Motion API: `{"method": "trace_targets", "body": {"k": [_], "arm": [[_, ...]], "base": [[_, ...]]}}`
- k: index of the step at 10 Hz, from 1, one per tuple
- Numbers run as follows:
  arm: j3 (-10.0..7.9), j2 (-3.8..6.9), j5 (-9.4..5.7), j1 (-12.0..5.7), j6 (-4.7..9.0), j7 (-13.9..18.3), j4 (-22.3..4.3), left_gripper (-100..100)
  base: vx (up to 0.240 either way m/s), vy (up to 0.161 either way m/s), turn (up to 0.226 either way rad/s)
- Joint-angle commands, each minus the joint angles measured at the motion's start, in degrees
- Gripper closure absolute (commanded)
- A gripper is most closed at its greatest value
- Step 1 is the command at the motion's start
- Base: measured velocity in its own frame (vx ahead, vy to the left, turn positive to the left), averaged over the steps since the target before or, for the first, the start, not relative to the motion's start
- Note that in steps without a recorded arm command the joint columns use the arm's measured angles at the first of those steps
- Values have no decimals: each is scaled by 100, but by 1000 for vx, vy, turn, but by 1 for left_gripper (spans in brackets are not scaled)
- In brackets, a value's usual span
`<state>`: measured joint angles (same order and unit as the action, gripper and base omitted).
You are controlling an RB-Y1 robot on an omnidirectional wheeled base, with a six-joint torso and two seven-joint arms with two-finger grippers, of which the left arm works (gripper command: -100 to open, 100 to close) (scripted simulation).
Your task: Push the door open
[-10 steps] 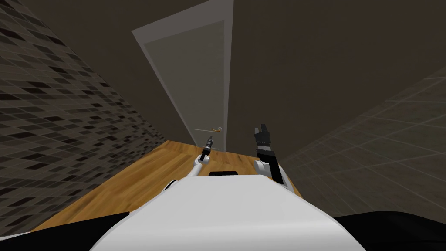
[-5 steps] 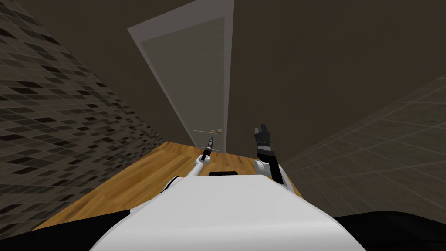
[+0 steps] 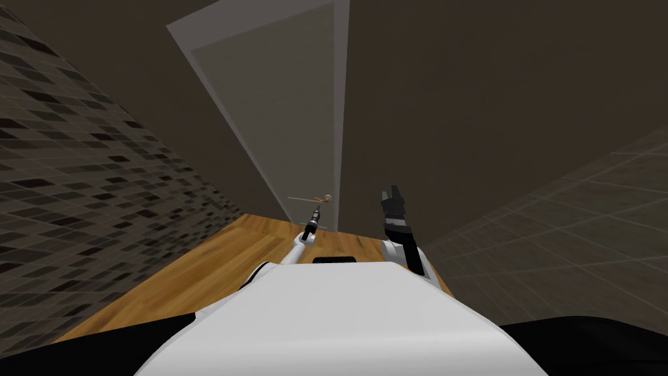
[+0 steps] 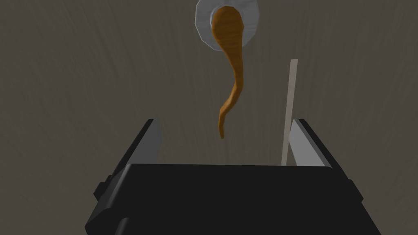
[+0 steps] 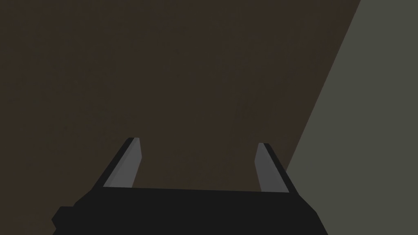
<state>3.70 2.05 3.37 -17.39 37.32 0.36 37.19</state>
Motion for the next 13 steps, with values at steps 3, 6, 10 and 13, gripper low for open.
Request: {"method": "trace_targets", "body": {"k": [3, 6, 10, 13], "arm": [[-145, 107, -67, -22, 29, -60, -80, -100], [-270, 77, -124, -33, 37, -109, -122, -100], [-247, 84, -114, -31, 32, -102, -112, 100], [-247, 84, -114, -31, 32, -102, -112, 100]], "base": [[216, -48, -97], [209, -14, -99], [9, 0, -5], [0, 0, 0]]}}
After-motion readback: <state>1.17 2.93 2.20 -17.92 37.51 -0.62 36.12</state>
